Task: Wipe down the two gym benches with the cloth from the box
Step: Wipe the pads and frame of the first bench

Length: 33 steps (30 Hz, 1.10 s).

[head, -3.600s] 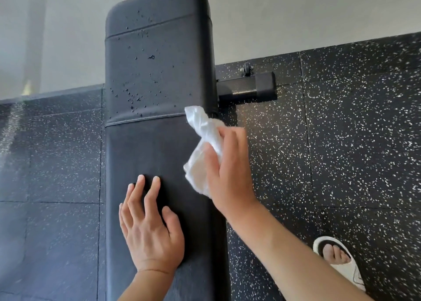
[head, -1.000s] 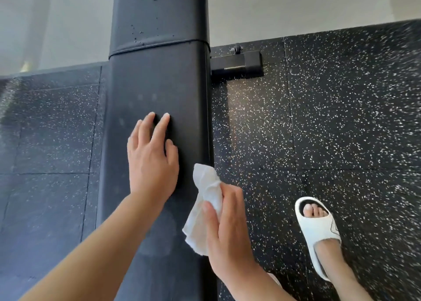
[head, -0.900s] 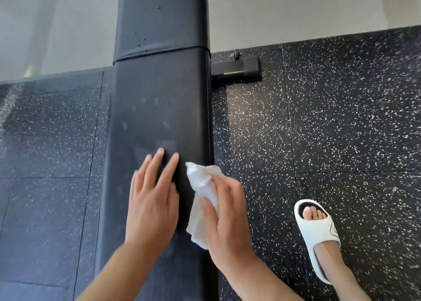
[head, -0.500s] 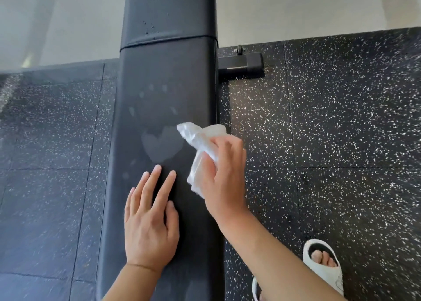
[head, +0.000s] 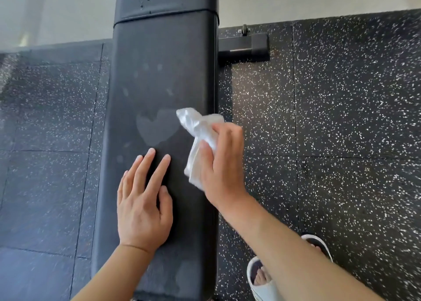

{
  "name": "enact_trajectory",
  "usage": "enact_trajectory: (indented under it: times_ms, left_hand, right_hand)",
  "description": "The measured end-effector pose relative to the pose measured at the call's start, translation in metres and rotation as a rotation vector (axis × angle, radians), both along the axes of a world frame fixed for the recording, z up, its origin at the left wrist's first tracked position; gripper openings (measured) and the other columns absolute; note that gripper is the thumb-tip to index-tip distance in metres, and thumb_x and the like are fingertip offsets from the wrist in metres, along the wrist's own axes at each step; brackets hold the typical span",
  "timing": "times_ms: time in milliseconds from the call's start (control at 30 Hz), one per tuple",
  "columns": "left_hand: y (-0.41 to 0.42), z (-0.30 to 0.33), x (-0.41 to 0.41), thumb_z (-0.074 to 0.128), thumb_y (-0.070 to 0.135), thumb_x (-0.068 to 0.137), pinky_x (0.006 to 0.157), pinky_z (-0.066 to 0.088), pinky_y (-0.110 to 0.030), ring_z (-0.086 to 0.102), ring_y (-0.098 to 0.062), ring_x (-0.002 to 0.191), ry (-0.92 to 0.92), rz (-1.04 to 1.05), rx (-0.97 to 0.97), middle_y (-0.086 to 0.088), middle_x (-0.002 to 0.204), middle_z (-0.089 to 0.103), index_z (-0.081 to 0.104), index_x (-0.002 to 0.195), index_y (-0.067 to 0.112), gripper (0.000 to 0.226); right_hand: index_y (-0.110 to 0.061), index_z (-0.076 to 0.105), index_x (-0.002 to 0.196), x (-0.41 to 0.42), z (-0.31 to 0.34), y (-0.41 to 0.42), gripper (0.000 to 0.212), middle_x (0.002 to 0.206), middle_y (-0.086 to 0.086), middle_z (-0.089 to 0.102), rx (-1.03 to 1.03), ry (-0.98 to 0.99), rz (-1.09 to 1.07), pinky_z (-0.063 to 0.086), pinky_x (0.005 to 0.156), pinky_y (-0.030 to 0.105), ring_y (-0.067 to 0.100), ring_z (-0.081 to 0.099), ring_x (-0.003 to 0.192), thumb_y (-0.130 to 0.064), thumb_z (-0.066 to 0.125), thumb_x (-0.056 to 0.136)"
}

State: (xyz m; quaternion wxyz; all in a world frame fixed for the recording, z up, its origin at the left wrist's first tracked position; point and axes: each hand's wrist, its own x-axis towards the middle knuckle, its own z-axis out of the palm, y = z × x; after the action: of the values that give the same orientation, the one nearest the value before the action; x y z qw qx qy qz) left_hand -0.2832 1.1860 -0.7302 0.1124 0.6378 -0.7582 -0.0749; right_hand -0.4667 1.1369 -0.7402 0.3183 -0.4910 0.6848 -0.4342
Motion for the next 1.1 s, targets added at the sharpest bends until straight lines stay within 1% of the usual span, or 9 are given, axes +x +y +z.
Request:
enact_trajectory:
  times_ms: [100, 200, 300, 367, 467, 700, 900, 1033, 1100]
  left_hand:
    - [0.0, 0.0, -0.001, 0.04, 0.023, 0.1, 0.124, 0.029, -0.055, 0.029, -0.023, 0.158, 0.001, -0.002, -0.006, 0.005, 0.17, 0.034, 0.047, 0.158, 0.029, 0.059]
    - [-0.001, 0.001, -0.002, 0.041, 0.021, 0.099, 0.124, 0.029, -0.055, 0.029, -0.023, 0.158, 0.002, -0.002, -0.004, 0.005, 0.17, 0.034, 0.046, 0.158, 0.03, 0.06]
    - [0.001, 0.001, -0.001, 0.041, 0.021, 0.099, 0.125, 0.028, -0.054, 0.028, -0.023, 0.158, 0.004, 0.003, -0.004, 0.005, 0.169, 0.034, 0.046, 0.158, 0.03, 0.06]
    - [0.001, 0.001, -0.002, 0.041, 0.022, 0.099, 0.125, 0.028, -0.052, 0.028, -0.021, 0.158, 0.009, 0.004, -0.012, 0.006, 0.169, 0.034, 0.046, 0.158, 0.031, 0.059]
    - [0.001, 0.0, -0.001, 0.04, 0.023, 0.1, 0.126, 0.028, -0.05, 0.028, -0.02, 0.158, 0.022, 0.005, -0.031, 0.006, 0.169, 0.036, 0.047, 0.157, 0.031, 0.058]
    - [0.002, -0.001, -0.004, 0.042, 0.022, 0.1, 0.125, 0.029, -0.047, 0.032, -0.022, 0.155, 0.054, 0.01, -0.062, 0.006, 0.166, 0.04, 0.051, 0.155, 0.031, 0.057]
    - [0.003, 0.003, -0.006, 0.041, 0.022, 0.1, 0.126, 0.028, -0.048, 0.035, -0.027, 0.154, 0.067, 0.004, -0.055, 0.001, 0.166, 0.043, 0.052, 0.155, 0.028, 0.057]
    - [0.003, 0.004, -0.007, 0.041, 0.023, 0.099, 0.126, 0.028, -0.048, 0.035, -0.026, 0.154, 0.061, 0.01, -0.057, 0.002, 0.166, 0.042, 0.052, 0.155, 0.028, 0.057]
    - [0.004, 0.003, -0.006, 0.043, 0.023, 0.099, 0.127, 0.026, -0.047, 0.033, -0.025, 0.154, 0.053, 0.004, -0.055, 0.004, 0.166, 0.041, 0.051, 0.155, 0.029, 0.057]
  right_hand:
    - [0.0, 0.056, 0.122, -0.005, 0.005, -0.033, 0.029, 0.128, 0.015, 0.048, 0.027, -0.027, -0.039, 0.042, 0.103, 0.049, 0.032, 0.047, 0.116, -0.001, 0.058, 0.093]
    - [0.001, 0.056, 0.124, -0.005, 0.007, -0.026, 0.029, 0.127, 0.016, 0.048, 0.031, -0.034, -0.022, 0.042, 0.105, 0.049, 0.032, 0.048, 0.117, 0.001, 0.057, 0.095]
    - [-0.001, 0.055, 0.123, -0.001, 0.003, 0.012, 0.028, 0.123, 0.013, 0.048, -0.006, -0.044, -0.004, 0.043, 0.104, 0.048, 0.03, 0.049, 0.114, 0.004, 0.057, 0.096]
    - [-0.008, 0.052, 0.126, 0.004, -0.001, 0.043, 0.028, 0.123, 0.01, 0.047, -0.035, -0.075, 0.002, 0.044, 0.103, 0.045, 0.027, 0.049, 0.113, 0.001, 0.056, 0.099]
    - [-0.018, 0.046, 0.125, 0.015, -0.008, 0.091, 0.031, 0.124, 0.002, 0.044, -0.056, -0.084, -0.001, 0.043, 0.103, 0.036, 0.022, 0.048, 0.113, -0.001, 0.055, 0.101]
    - [-0.033, 0.043, 0.128, 0.043, -0.004, 0.203, 0.037, 0.13, -0.013, 0.04, -0.023, -0.151, -0.024, 0.042, 0.104, 0.031, 0.023, 0.049, 0.122, -0.009, 0.052, 0.101]
    - [-0.026, 0.047, 0.127, 0.045, -0.004, 0.232, 0.029, 0.13, -0.01, 0.04, -0.013, -0.162, 0.006, 0.042, 0.105, 0.033, 0.021, 0.048, 0.122, -0.015, 0.048, 0.101]
    - [-0.019, 0.051, 0.122, 0.04, -0.008, 0.206, 0.023, 0.123, -0.006, 0.041, -0.013, -0.134, 0.019, 0.045, 0.099, 0.042, 0.021, 0.049, 0.115, -0.017, 0.046, 0.099]
    - [-0.015, 0.053, 0.12, 0.034, -0.007, 0.174, 0.023, 0.122, -0.003, 0.042, -0.015, -0.063, 0.034, 0.045, 0.096, 0.045, 0.023, 0.048, 0.11, -0.015, 0.047, 0.097]
